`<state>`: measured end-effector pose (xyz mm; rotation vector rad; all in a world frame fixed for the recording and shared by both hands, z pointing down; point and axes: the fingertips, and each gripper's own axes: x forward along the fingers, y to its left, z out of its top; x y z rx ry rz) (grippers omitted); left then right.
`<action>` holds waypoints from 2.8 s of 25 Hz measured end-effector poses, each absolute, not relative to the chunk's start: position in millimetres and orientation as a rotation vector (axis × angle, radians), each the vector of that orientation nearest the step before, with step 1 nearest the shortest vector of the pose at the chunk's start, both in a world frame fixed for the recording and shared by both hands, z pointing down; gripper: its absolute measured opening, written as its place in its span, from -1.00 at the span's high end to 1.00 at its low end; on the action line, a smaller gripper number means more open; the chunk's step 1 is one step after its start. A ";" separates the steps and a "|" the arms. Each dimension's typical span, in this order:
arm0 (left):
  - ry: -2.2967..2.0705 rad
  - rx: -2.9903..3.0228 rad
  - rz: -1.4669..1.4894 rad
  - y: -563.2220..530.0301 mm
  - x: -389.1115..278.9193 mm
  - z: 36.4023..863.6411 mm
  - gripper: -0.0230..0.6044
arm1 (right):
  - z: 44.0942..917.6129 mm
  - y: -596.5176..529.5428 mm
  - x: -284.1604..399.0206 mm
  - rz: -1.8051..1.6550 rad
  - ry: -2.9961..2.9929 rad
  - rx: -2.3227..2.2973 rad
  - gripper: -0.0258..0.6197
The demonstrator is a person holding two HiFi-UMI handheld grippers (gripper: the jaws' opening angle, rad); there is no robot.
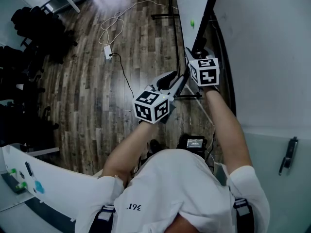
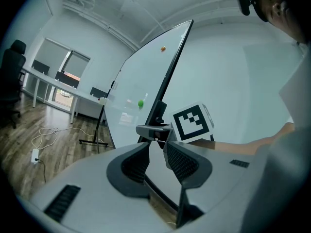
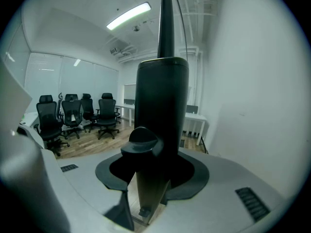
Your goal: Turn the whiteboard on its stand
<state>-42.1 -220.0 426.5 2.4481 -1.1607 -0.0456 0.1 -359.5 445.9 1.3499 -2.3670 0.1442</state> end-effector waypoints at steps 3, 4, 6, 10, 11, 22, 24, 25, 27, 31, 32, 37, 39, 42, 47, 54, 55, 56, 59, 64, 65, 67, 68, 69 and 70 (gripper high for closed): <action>-1.165 2.444 -0.045 -217.3 -43.0 428.1 0.54 | 447.5 -360.5 0.4 0.146 -2.363 1.352 0.34; -1.166 2.445 -0.046 -216.1 -43.8 427.9 0.54 | 447.6 -360.1 0.3 0.147 -2.362 1.354 0.34; -1.169 2.446 -0.047 -213.8 -45.6 426.6 0.54 | 447.1 -359.1 -0.4 0.152 -2.361 1.356 0.34; -1.174 2.446 -0.048 -209.9 -46.4 426.2 0.54 | 448.3 -357.3 0.5 0.161 -2.358 1.356 0.34; -1.174 2.445 -0.048 -209.3 -46.1 426.4 0.54 | 448.5 -357.0 1.2 0.163 -2.356 1.356 0.34; -1.147 2.447 -0.051 -199.3 -36.3 429.0 0.54 | 450.3 -333.3 9.2 0.165 -2.360 1.371 0.34; -1.139 2.448 -0.050 -197.9 -32.5 429.7 0.54 | 450.7 -328.3 11.4 0.164 -2.361 1.372 0.34; -1.134 2.449 -0.049 -197.1 -30.6 430.1 0.54 | 450.9 -326.1 12.5 0.165 -2.361 1.372 0.34; -1.128 2.449 -0.046 -195.0 -27.2 430.8 0.54 | 450.7 -321.7 15.2 0.168 -2.361 1.373 0.34; -1.116 2.449 -0.045 -187.6 -22.7 433.5 0.54 | 450.8 -310.2 19.2 0.171 -2.362 1.377 0.34; -1.113 2.450 -0.044 -186.0 -21.7 434.7 0.54 | 451.8 -307.4 20.5 0.172 -2.362 1.378 0.34; -1.106 2.445 -0.047 -181.2 -18.8 435.2 0.54 | 451.4 -294.9 27.2 0.174 -2.361 1.382 0.34; -1.102 2.444 -0.047 -178.6 -18.0 434.7 0.54 | 450.9 -289.9 29.6 0.175 -2.362 1.384 0.34; -1.095 2.446 -0.045 -175.4 -14.4 434.3 0.54 | 450.7 -284.1 34.3 0.177 -2.364 1.384 0.34; -1.081 2.444 -0.051 -164.6 -14.1 433.6 0.54 | 450.3 -270.0 38.7 0.179 -2.367 1.392 0.34; -1.059 2.454 -0.071 -150.7 -12.8 428.4 0.54 | 452.0 -251.3 46.7 0.183 -2.364 1.405 0.34; -1.054 2.457 -0.073 -148.8 -11.9 427.6 0.54 | 452.6 -248.7 48.2 0.184 -2.363 1.408 0.34; -1.049 2.461 -0.075 -147.0 -11.0 426.5 0.54 | 452.6 -246.3 49.5 0.185 -2.362 1.411 0.34; -1.030 2.469 -0.076 -140.9 -9.2 423.0 0.54 | 450.7 -238.9 51.5 0.186 -2.359 1.417 0.34; -1.005 2.475 -0.074 -134.3 -6.1 423.3 0.54 | 451.3 -229.5 57.1 0.184 -2.357 1.424 0.34; -1.000 2.477 -0.074 -133.1 -5.4 423.3 0.54 | 451.8 -227.3 58.8 0.185 -2.357 1.425 0.34; -0.992 2.482 -0.073 -129.7 -4.8 422.8 0.54 | 452.3 -221.7 61.6 0.185 -2.356 1.427 0.34; -0.990 2.485 -0.072 -128.2 -5.1 422.3 0.54 | 452.2 -219.0 62.6 0.186 -2.355 1.429 0.34; -0.988 2.486 -0.072 -127.1 -5.6 422.0 0.54 | 452.0 -216.7 63.6 0.186 -2.355 1.431 0.34; -0.986 2.487 -0.071 -126.3 -6.2 421.7 0.54 | 451.8 -215.0 64.9 0.186 -2.354 1.434 0.34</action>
